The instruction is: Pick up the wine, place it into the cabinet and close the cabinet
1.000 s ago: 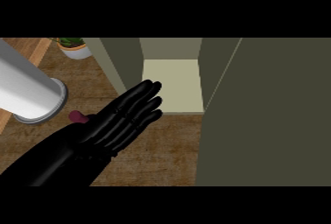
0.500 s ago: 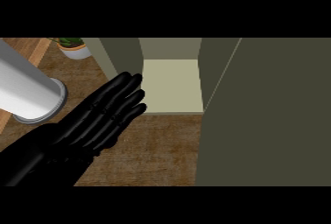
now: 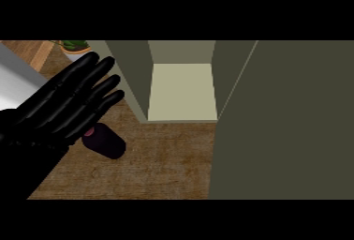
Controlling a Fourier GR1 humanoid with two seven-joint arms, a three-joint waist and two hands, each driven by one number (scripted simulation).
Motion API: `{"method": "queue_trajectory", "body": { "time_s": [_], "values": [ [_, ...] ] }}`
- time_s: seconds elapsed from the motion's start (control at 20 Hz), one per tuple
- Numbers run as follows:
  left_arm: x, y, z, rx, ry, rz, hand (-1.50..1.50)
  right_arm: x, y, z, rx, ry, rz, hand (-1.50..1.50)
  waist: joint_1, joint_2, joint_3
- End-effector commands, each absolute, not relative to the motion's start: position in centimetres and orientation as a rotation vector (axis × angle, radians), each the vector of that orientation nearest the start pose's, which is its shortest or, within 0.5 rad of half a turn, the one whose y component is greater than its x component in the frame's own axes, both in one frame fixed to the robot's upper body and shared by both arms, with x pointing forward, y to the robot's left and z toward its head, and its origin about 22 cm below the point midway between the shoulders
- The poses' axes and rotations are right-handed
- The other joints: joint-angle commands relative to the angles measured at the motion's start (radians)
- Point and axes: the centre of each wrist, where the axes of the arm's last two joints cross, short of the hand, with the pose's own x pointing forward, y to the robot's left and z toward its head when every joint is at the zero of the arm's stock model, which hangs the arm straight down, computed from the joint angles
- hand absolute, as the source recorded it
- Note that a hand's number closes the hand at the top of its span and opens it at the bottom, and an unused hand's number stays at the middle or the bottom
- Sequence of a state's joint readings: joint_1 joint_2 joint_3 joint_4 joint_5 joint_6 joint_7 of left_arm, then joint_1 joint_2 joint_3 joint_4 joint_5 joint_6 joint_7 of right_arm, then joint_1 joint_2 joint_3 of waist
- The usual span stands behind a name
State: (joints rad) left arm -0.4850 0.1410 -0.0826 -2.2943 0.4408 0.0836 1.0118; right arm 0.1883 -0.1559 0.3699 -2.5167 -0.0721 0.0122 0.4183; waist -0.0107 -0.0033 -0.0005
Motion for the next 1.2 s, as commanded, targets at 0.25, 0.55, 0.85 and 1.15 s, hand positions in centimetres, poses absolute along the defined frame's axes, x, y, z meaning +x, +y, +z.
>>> {"method": "queue_trajectory", "body": {
  "time_s": [0.25,0.55,0.85,1.15],
  "values": [
    [23.4,21.7,25.1,-0.387,-1.627,-0.371,-1.5,7.1,-21.0,21.1,0.35,-1.945,0.294,-1.5,-0.013,0.001,0.0],
    [24.7,24.2,24.9,-0.367,-1.595,-0.37,-1.5,6.8,-20.5,21.1,0.37,-1.934,0.296,-1.5,-0.012,-0.001,0.0],
    [26.1,26.8,22.1,-0.323,-1.576,-0.379,-1.5,8.1,-20.3,21.0,0.345,-1.95,0.289,-1.5,-0.001,0.002,-0.001],
    [26.8,28.5,20.2,-0.294,-1.529,-0.359,-1.5,7.6,-20.4,21.5,0.368,-1.934,0.274,-1.5,-0.002,0.0,-0.001]
  ]
}}
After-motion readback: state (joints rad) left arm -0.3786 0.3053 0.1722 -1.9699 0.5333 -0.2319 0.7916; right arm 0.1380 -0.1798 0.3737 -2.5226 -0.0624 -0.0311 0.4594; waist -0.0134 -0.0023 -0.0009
